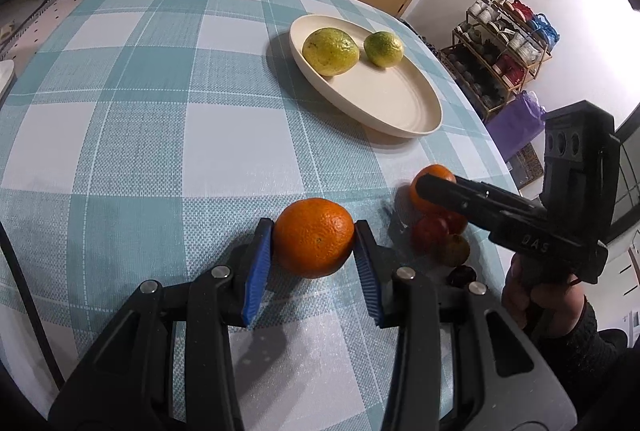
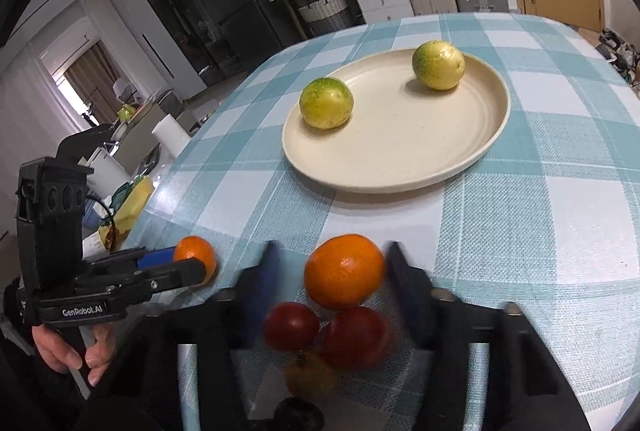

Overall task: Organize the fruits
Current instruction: 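Grasp the smaller orange with the right tool while the left tool holds the large orange, then carry both oranges onto the cream plate and open both tools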

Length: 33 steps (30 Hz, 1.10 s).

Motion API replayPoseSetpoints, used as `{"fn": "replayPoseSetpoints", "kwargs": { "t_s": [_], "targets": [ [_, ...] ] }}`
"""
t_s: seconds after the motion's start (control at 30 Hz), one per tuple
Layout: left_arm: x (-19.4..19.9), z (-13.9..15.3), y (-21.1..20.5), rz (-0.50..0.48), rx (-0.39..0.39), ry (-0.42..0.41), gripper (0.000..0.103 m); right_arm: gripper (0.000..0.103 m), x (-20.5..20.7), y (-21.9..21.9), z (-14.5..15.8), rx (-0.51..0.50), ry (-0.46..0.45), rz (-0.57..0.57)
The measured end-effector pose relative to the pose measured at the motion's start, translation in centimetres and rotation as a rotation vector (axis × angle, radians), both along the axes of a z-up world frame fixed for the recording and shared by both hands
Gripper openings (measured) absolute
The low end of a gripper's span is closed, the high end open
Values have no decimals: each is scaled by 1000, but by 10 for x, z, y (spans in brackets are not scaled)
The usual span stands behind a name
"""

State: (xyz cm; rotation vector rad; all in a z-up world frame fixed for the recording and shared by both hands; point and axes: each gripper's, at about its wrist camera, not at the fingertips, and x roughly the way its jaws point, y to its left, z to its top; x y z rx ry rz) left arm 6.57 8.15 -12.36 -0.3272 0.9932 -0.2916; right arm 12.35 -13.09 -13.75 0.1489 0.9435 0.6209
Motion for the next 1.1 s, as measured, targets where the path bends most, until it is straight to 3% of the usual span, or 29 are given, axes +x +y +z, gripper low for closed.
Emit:
{"fn": "replayPoseSetpoints", "kwargs": {
  "t_s": [0.53, 1.1],
  "targets": [
    [24, 17, -15, -5, 26, -17, 37, 39, -1, -18, 15, 107, -46, -7],
    [106, 73, -21, -16, 38, -84, 37, 39, 46, -32, 67, 164, -136, -18]
  ]
}}
